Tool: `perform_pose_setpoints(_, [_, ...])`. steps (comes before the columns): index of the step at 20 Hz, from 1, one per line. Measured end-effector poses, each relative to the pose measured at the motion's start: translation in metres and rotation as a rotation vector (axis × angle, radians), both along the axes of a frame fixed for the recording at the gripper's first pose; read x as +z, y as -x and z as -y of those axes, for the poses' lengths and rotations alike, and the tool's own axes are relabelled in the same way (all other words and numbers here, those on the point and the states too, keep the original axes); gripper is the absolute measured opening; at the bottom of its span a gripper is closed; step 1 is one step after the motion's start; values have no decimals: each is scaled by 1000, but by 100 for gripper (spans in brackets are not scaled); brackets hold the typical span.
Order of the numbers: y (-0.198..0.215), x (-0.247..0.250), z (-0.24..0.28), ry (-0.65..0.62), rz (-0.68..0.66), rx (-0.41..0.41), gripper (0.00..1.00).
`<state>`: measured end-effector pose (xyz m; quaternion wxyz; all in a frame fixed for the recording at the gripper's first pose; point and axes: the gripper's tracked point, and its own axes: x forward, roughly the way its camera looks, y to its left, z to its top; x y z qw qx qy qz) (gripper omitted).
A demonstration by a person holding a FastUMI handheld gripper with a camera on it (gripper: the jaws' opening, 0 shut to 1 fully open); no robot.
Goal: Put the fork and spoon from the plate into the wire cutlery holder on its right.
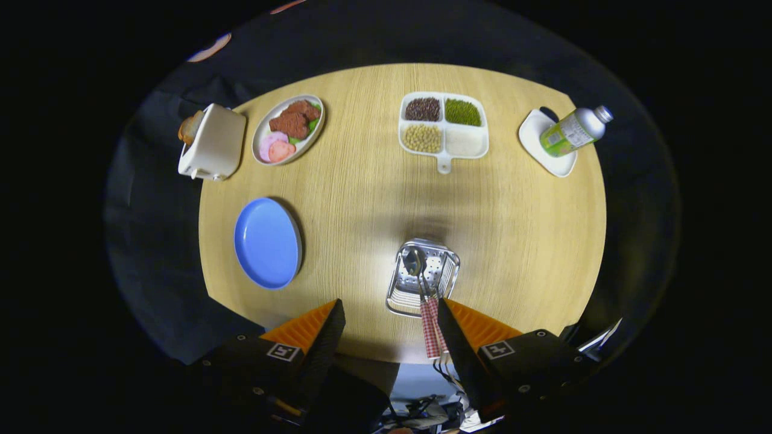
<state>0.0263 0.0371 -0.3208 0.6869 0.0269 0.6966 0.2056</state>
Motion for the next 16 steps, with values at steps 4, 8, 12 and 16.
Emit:
perform_pose_setpoints(4, [-31,28,15,-7,276,-105,96])
perform_pose_setpoints(8, [-50,56,30,-48,498,-211,97])
perform_pose_setpoints(12, [-67,88,49,-99,720,-329,97])
perform_pose_setpoints(16, [-88,143,77,-136,1032,-439,96])
